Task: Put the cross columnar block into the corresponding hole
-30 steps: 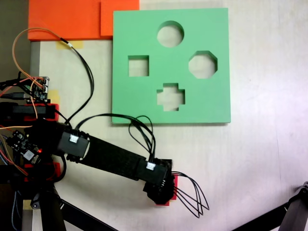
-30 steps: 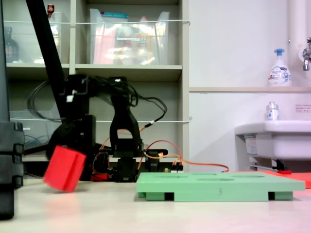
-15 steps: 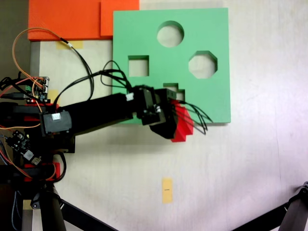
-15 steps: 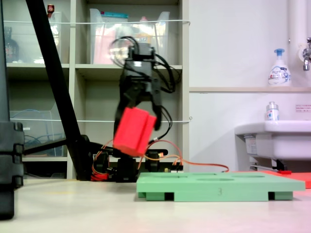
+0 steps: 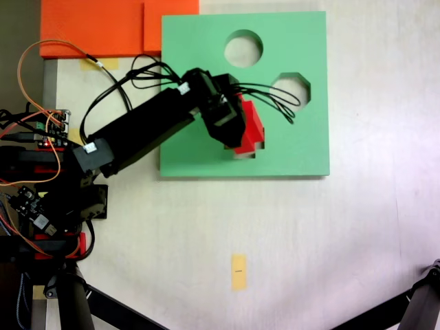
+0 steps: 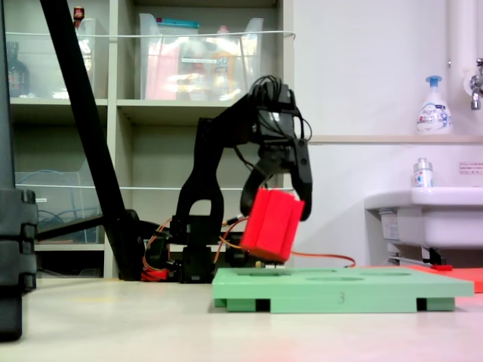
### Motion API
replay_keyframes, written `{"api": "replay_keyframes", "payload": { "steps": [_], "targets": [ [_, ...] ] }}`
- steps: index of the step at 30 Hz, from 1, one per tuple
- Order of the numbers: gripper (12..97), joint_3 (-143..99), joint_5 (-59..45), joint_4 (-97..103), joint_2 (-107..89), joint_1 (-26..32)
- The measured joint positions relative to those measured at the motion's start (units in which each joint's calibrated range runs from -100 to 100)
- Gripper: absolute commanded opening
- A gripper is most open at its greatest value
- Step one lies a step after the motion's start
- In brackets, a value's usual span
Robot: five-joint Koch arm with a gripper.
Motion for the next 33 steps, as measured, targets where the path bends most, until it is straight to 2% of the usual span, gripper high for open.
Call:
{"api": "replay_keyframes", "payload": {
  "steps": [10, 14, 33],
  "targets": [
    [22.5, 0.0, 0.0, 0.0, 2.7, 0.0],
    [27.3, 0.0, 1.4, 0.1, 5.6, 0.0],
    [27.3, 0.1, 2.9, 0.1, 9.8, 0.0]
  ]
}}
